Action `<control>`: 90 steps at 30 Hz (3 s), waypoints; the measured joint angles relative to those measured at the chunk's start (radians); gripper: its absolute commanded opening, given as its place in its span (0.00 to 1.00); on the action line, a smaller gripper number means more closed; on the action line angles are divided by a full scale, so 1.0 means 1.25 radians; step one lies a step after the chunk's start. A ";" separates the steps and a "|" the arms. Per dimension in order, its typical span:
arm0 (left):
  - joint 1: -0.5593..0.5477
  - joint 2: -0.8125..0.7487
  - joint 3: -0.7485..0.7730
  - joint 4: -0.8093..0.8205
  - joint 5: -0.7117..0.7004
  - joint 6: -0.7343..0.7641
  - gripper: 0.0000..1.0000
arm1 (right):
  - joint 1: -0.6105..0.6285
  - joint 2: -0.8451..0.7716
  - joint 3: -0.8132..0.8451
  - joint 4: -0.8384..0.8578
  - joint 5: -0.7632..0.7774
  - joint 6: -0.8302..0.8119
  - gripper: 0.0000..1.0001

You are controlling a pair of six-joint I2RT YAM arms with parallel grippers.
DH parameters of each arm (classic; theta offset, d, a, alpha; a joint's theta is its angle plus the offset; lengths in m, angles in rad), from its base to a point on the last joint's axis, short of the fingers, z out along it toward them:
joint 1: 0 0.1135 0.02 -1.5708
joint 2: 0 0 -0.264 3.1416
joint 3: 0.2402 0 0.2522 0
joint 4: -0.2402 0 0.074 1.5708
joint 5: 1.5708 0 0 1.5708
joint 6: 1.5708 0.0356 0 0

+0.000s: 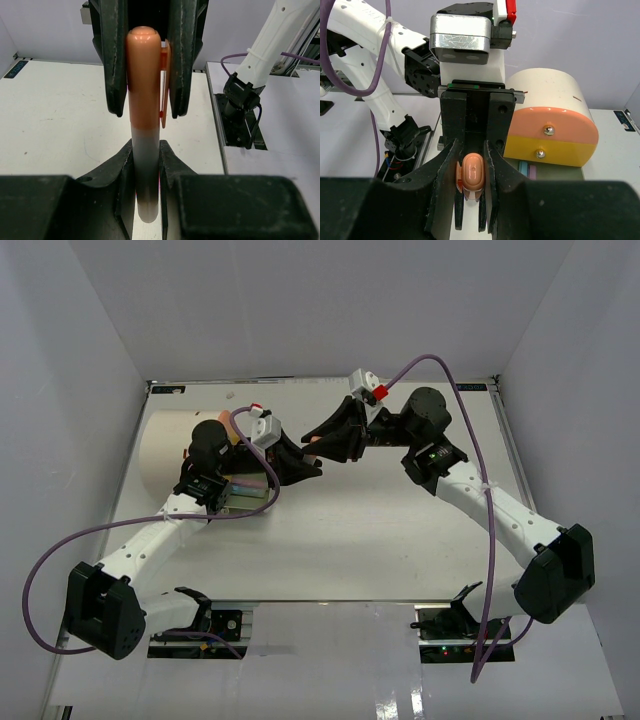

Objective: Sort the stationery into containers
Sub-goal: Close the pen cap on the pen, then place the pen in the drawer.

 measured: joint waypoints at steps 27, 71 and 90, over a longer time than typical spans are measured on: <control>-0.013 -0.008 -0.081 -0.009 -0.019 0.034 0.00 | 0.003 -0.031 -0.082 -0.004 0.025 -0.001 0.13; -0.002 0.175 0.202 -0.597 -0.822 0.002 0.06 | -0.114 -0.428 -0.411 -0.238 0.318 -0.103 0.90; 0.023 0.313 0.213 -0.752 -1.010 -0.046 0.43 | -0.114 -0.449 -0.465 -0.256 0.347 -0.118 0.90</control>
